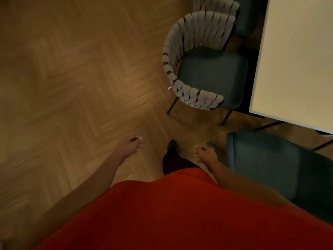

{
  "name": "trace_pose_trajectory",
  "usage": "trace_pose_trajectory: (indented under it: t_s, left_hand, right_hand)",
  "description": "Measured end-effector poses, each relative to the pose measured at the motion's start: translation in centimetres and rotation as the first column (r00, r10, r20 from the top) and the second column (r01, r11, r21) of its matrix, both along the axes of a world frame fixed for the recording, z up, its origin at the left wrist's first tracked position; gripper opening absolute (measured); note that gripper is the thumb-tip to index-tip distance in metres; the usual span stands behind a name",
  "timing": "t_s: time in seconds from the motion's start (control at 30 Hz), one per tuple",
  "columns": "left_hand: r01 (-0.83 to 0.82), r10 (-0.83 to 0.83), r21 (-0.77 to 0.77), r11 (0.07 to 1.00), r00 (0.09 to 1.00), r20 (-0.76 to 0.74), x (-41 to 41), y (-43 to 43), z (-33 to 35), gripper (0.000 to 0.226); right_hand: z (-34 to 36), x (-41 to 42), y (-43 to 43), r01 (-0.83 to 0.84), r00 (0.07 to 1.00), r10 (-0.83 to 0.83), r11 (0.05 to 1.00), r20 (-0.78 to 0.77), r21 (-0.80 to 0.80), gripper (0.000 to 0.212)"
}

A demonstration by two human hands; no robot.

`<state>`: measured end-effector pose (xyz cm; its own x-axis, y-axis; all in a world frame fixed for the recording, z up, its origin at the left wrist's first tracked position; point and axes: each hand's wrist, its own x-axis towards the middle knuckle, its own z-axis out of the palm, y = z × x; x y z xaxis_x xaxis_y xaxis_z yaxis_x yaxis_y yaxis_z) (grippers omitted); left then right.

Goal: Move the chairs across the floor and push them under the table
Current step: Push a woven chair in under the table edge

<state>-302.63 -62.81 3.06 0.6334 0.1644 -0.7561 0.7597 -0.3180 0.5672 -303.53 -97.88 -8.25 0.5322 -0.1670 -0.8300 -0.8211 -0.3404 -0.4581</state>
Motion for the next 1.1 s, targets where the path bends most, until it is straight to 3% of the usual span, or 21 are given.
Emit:
trace_pose_trajectory:
  t_s: [0.1,0.3,0.6,0.73,0.83,0.97,1.03,1.1]
  left_hand:
    - [0.095,-0.094,0.027,0.995,0.995,-0.018,6.4,2.9,1.6,0.029]
    - [0.089,-0.089,0.008,0.996,0.996,0.032,18.7,5.9,2.9,0.035]
    - [0.326,-0.327,-0.073,0.943,0.945,-0.004,38.4,8.5,0.9,0.038]
    - [0.522,-0.524,-0.085,0.849,0.852,-0.009,47.8,10.1,0.7,0.029]
    - [0.671,-0.673,-0.077,0.738,0.740,-0.002,54.6,10.0,0.3,0.018]
    - [0.802,-0.802,0.000,0.597,0.596,0.043,63.1,6.4,-0.7,0.016]
    - [0.859,-0.859,0.041,0.510,0.505,0.082,66.5,3.0,-0.6,0.010]
    - [0.907,-0.909,0.099,0.410,0.397,0.125,69.5,-1.0,-0.7,0.010]
  right_hand:
    - [2.5,6.0,3.4,0.107,0.993,-0.103,0.990,-0.049,0.094,0.031]
    - [6.9,18.6,7.6,0.063,0.996,-0.072,0.983,0.045,0.173,0.021]
    - [5.6,30.2,10.8,0.231,0.969,-0.231,0.973,0.087,0.007,0.023]
    - [5.9,31.3,13.2,0.394,0.919,-0.389,0.913,0.068,-0.104,0.014]
    - [5.9,30.9,16.0,0.585,0.811,-0.581,0.803,0.072,-0.116,0.018]
    - [6.6,30.9,20.1,0.833,0.554,-0.828,0.551,0.088,-0.054,0.016]
    - [6.6,31.1,20.7,0.899,0.438,-0.895,0.438,0.081,-0.029,0.023]
    - [6.3,31.6,20.5,0.921,0.388,-0.919,0.385,0.068,-0.051,0.034]
